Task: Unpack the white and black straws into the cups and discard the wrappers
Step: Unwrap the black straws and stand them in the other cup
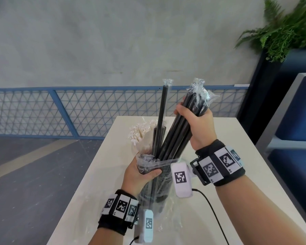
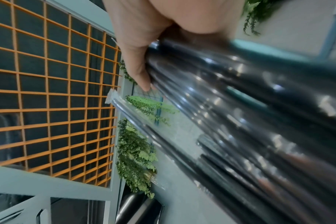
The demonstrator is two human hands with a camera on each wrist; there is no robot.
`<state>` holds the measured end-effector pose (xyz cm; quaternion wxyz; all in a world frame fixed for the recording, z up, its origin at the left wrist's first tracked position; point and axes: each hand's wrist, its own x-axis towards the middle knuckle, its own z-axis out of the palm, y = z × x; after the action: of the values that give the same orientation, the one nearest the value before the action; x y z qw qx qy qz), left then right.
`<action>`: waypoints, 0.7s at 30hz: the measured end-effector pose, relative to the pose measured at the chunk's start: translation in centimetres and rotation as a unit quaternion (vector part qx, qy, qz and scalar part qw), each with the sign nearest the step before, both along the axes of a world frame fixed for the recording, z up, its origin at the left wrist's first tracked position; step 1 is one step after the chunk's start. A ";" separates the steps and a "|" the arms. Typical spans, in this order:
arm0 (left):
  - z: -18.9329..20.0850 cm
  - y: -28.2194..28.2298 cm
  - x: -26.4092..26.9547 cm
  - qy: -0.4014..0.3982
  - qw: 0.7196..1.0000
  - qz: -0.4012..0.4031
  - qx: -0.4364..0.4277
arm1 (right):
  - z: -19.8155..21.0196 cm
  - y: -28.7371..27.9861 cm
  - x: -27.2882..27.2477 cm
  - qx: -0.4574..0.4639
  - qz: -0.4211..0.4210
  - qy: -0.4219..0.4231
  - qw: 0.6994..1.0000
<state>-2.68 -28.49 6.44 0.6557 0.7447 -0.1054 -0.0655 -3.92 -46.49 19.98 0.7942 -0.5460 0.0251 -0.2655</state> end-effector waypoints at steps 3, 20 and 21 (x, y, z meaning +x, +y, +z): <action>0.1 -0.2 0.0 -0.008 1.000 0.005 -0.003 | -0.6 -0.3 0.1 -0.042 0.008 0.031 0.999; 3.7 -2.3 -0.6 -0.097 0.988 0.083 -0.083 | -3.9 2.7 -1.0 -0.092 0.026 0.101 0.990; 3.5 -2.2 -0.5 -0.093 0.988 0.088 -0.081 | -3.5 2.5 -1.0 -0.091 0.024 0.092 0.991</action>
<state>-3.21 -30.72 9.99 0.7042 0.6985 -0.1054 0.0708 -4.97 -43.99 16.43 0.7421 -0.6382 0.0607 -0.1957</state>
